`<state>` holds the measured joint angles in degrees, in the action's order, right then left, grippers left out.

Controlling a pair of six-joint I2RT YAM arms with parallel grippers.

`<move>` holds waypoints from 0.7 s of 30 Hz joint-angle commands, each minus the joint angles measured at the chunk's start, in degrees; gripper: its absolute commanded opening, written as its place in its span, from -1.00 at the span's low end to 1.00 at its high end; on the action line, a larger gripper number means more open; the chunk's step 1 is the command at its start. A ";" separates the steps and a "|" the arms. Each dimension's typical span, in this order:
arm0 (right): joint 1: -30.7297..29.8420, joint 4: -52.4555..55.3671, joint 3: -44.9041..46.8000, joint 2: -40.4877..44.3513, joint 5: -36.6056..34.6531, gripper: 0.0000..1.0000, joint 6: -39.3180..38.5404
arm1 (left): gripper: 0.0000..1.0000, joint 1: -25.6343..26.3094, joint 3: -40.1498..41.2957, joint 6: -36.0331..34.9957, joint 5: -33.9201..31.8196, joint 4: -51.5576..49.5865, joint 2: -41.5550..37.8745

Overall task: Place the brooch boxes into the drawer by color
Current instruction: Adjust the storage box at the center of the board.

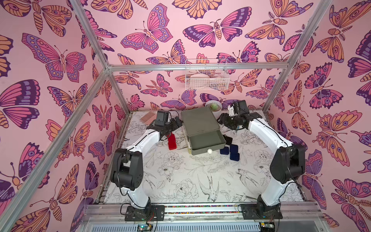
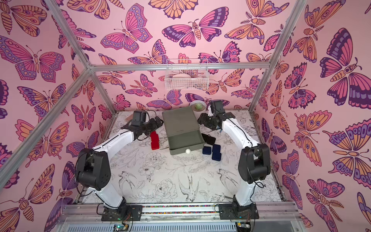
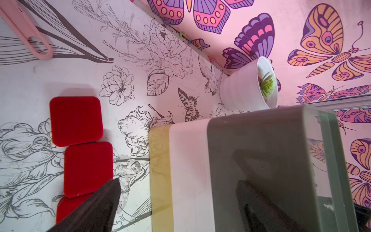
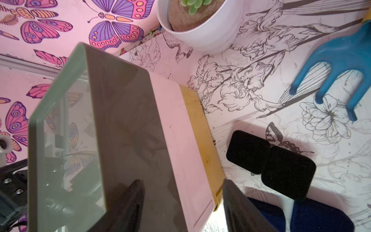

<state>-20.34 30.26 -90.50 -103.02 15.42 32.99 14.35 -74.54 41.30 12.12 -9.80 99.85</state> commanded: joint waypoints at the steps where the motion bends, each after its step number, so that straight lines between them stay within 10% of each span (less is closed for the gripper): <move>1: -6.29 -0.45 -1.33 -2.51 5.87 0.35 1.51 | 0.93 1.74 -3.50 -2.31 4.63 0.77 2.02; 21: -8.78 0.60 -8.15 -5.53 1.58 0.42 2.52 | 0.97 0.17 -11.47 -8.48 3.41 -5.22 3.77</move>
<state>-22.87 31.27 -97.03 -109.45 11.86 37.01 12.69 -86.11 36.38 10.02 -12.51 105.93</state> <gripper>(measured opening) 0.703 0.983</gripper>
